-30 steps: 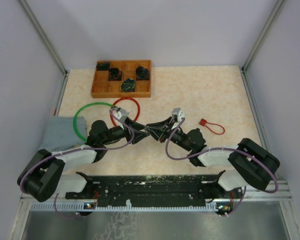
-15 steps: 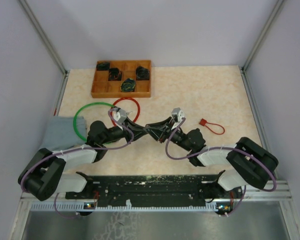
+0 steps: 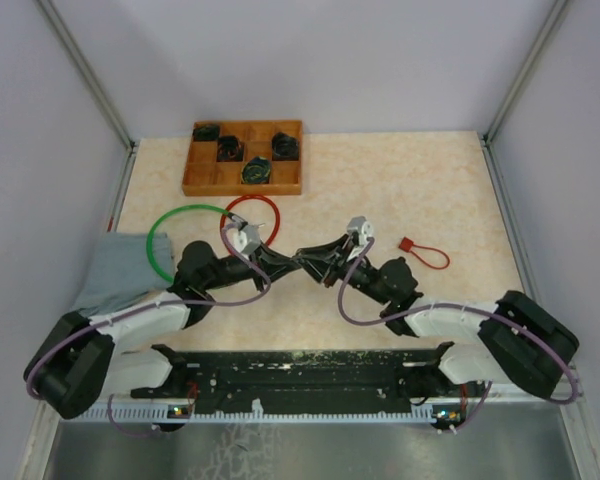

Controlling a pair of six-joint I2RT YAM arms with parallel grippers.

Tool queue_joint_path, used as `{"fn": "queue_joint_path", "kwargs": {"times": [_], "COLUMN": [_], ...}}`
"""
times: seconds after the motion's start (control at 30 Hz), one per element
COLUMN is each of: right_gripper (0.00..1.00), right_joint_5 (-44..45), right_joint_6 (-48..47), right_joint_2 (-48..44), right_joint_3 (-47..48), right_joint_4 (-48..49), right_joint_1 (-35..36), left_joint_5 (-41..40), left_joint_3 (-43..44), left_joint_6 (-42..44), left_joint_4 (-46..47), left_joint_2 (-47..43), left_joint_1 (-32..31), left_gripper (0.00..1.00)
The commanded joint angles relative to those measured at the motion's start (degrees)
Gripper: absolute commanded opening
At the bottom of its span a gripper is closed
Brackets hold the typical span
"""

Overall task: Unlock with the key
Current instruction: Pick up the key from the center of the board.

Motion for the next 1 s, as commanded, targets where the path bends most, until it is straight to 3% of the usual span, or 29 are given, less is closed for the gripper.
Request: {"fn": "queue_joint_path", "kwargs": {"times": [0.0,0.07,0.23,0.37,0.67,0.97], "right_gripper": [0.25,0.34,0.43,0.44,0.43,0.38], "right_joint_5": [2.2,4.0,10.2,9.3,-6.5,-17.0], "right_joint_6": [-4.2,-5.9,-11.4,-16.6,-30.1,-36.1], "right_joint_2": [-9.6,-15.1,-28.0,-32.2,-30.4,-27.0], "right_joint_3": [-0.9,-0.4,3.0,5.5,10.7,9.6], "right_joint_4": [-7.7,-16.9,-43.4,-54.7,-68.0,-64.1], "right_joint_1": [-0.9,-1.6,-3.1,-3.4,-3.4,-3.6], "left_joint_5": [-10.2,-14.1,-24.5,-27.5,-26.5,-23.8], "left_joint_3": [4.4,6.0,12.0,14.6,14.7,15.4], "left_joint_6": [14.4,18.5,25.7,29.4,42.1,44.5], "left_joint_4": [-16.9,-22.1,-32.8,-37.6,-45.0,-48.0], "left_joint_2": [-4.3,-4.8,-2.0,0.1,-1.8,-2.0], "left_joint_1": [-3.8,-5.8,-10.9,-14.4,-20.4,-22.7], "left_gripper": [0.0,0.0,0.0,0.0,0.0,0.0]}}
